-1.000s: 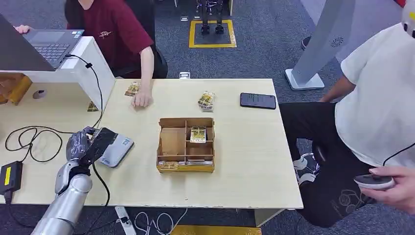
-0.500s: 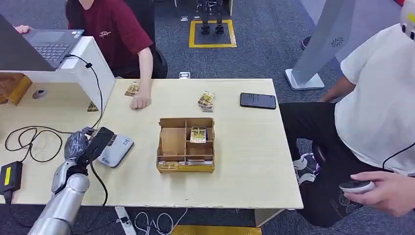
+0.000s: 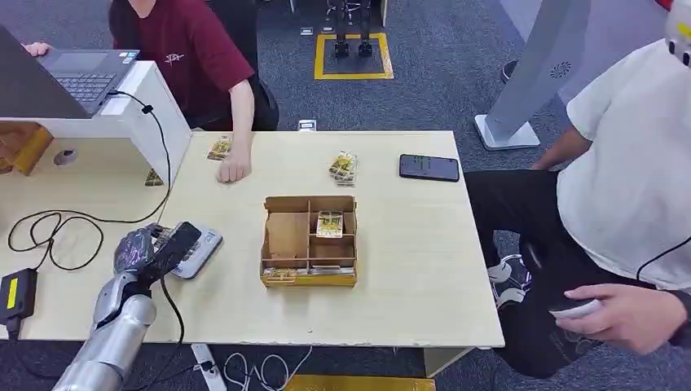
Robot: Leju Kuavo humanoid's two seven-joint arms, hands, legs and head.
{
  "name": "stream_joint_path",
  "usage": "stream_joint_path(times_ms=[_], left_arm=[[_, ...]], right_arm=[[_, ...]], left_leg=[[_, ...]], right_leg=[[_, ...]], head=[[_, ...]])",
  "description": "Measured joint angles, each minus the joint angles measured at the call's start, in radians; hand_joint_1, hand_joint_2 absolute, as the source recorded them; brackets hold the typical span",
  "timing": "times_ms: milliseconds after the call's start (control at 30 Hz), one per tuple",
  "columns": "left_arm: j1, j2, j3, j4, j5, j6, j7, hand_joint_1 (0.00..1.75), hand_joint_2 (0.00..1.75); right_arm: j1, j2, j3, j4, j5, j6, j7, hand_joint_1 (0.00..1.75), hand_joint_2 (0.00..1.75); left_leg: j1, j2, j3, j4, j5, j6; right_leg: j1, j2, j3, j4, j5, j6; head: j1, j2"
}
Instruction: Pass the card to the sensor for recognition and then transmit it.
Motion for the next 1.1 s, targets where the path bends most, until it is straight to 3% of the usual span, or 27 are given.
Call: stream_joint_path(times_ms=[200,433,567,700,933,1100], left_arm=[[-0.004,-0.008,-0.006,0.022,-0.014,0.010,0.008,1.75,1.75],[-0.013,-0.026,-0.027,0.070,-0.164,0.082,0.092,1.75,1.75],[-0.021,-0.035,-0.035,0.097,-0.188,0.101,0.108,1.75,1.75],[-0.028,-0.039,-0.036,0.103,-0.157,0.098,0.065,1.75,1.75],[-0.040,-0.055,-0.027,0.055,0.063,0.064,-0.103,1.75,1.75],[-0.044,-0.073,-0.022,0.000,0.121,0.067,-0.132,1.75,1.75]], right_arm=[[0.000,0.000,0.000,0.000,0.001,0.000,0.000,0.00,1.75],[-0.001,0.000,0.000,0.000,0.006,0.002,-0.004,0.00,1.75],[-0.001,0.001,-0.001,0.000,0.006,0.001,-0.005,0.00,1.75],[-0.001,0.001,-0.003,0.000,0.009,0.000,-0.004,0.00,1.75],[-0.001,0.002,-0.005,0.000,0.021,-0.003,-0.006,0.00,1.75],[-0.002,0.005,-0.005,0.000,0.022,-0.003,-0.006,0.00,1.75]], left_leg=[[0.000,0.000,0.000,0.000,0.000,0.000],[0.000,0.000,0.000,0.000,0.000,0.000],[0.000,0.000,0.001,0.000,0.000,0.000],[0.000,-0.001,0.001,0.000,0.000,0.000],[0.000,-0.002,0.000,0.000,0.002,0.000],[0.000,-0.002,0.000,0.000,0.002,0.000]], right_leg=[[0.000,0.000,0.000,0.000,0.000,0.000],[0.000,0.000,0.000,0.000,0.000,0.000],[0.000,0.000,0.001,0.000,0.000,0.000],[0.000,-0.001,0.001,0.000,0.000,0.000],[0.000,-0.001,0.001,0.000,0.001,0.000],[0.000,-0.001,0.001,0.000,0.001,0.000]], head=[[0.000,0.000],[0.000,0.000],[0.000,0.000],[0.000,0.000],[0.000,0.000],[0.000,0.000]])
